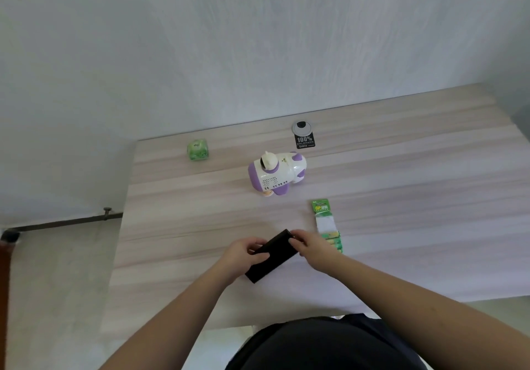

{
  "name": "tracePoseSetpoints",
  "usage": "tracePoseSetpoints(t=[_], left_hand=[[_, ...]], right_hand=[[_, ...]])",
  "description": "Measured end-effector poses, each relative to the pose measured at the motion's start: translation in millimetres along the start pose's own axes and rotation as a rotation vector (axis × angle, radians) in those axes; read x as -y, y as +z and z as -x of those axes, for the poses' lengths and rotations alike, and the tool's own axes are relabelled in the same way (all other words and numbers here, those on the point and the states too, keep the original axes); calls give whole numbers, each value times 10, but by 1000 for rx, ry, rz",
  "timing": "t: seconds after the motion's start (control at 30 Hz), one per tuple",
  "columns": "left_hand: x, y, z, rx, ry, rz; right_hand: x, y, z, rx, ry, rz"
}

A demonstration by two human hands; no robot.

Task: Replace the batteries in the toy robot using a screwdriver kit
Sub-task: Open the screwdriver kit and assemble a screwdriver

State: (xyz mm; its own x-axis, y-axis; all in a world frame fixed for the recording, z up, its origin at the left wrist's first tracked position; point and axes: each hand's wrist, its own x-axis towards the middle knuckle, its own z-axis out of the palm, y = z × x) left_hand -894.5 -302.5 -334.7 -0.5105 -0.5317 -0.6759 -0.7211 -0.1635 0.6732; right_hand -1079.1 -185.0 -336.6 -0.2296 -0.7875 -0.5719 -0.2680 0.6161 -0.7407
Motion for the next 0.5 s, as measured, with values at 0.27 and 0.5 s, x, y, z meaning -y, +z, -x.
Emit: tracePoseSetpoints(t=[0.27, 0.5], left_hand=[[229, -182, 16, -175, 11, 10], [499, -378, -92, -263, -107, 151]], right_hand=[[99, 294, -30, -79, 163, -305], [160, 508, -121, -174, 337, -478]])
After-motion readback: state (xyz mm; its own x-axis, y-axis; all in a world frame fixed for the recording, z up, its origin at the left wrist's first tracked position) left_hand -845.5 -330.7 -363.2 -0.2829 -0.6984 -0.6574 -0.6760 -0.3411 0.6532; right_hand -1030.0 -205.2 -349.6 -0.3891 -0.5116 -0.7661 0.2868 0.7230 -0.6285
